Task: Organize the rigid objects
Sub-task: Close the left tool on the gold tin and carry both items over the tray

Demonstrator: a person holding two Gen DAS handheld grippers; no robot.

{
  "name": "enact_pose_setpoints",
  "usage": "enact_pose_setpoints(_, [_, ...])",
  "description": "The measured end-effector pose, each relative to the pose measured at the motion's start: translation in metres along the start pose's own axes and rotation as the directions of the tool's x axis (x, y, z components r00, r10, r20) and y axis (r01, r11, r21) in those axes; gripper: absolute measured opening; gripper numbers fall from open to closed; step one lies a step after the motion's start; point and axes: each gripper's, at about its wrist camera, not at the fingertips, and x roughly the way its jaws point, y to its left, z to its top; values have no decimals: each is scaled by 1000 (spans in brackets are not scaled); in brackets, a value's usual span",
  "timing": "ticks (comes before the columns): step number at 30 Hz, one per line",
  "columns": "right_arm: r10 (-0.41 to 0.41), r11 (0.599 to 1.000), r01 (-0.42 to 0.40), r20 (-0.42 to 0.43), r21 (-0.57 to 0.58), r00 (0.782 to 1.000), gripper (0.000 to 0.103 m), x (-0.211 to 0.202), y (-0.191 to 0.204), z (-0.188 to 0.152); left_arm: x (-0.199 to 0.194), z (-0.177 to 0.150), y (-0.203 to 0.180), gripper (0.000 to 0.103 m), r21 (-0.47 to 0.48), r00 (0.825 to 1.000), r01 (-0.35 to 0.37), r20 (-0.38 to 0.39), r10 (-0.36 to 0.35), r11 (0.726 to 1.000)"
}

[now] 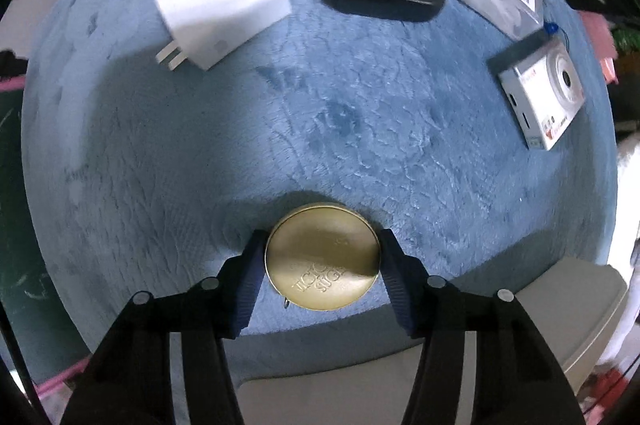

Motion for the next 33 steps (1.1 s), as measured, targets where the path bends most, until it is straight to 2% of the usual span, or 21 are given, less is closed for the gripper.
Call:
enact_pose_setpoints(3, [10,1000,-10,25,0,1000,26,-17,1,-5,-14,-6,5,59,-33,999,17,44,-15,999])
enact_pose_setpoints(7, [30,1000,-29,75,-12,997,26,-49,5,-9,-53,-20,12,59,-53,991,37,131,-29,998])
enact_pose_setpoints(14, [113,993,-102,183,-66,977,26,-118,37,-37,-148,-53,1,59,-61,951,51,308,-30,997])
enact_pose_setpoints(15, [120,991,-108,193,-76,974,26,-124,43,-40,-158,-46,7,59,-60,946,51,324,-28,997])
enact_pose_setpoints(18, [151,984,-123,237,-128,960,26,-160,63,-66,-187,-62,6,59,-70,927,60,374,-30,996])
enact_pose_setpoints(25, [195,964,-128,289,-234,937,26,-210,100,-124,-238,-120,-8,59,-88,881,100,472,-47,991])
enact_pose_setpoints(28, [225,953,-149,289,-263,930,26,-221,112,-152,-246,-142,-12,59,-98,868,123,493,-59,988])
enact_pose_setpoints(33, [268,941,-195,257,-277,928,26,-218,124,-198,-243,-171,-20,59,-99,862,175,496,-104,980])
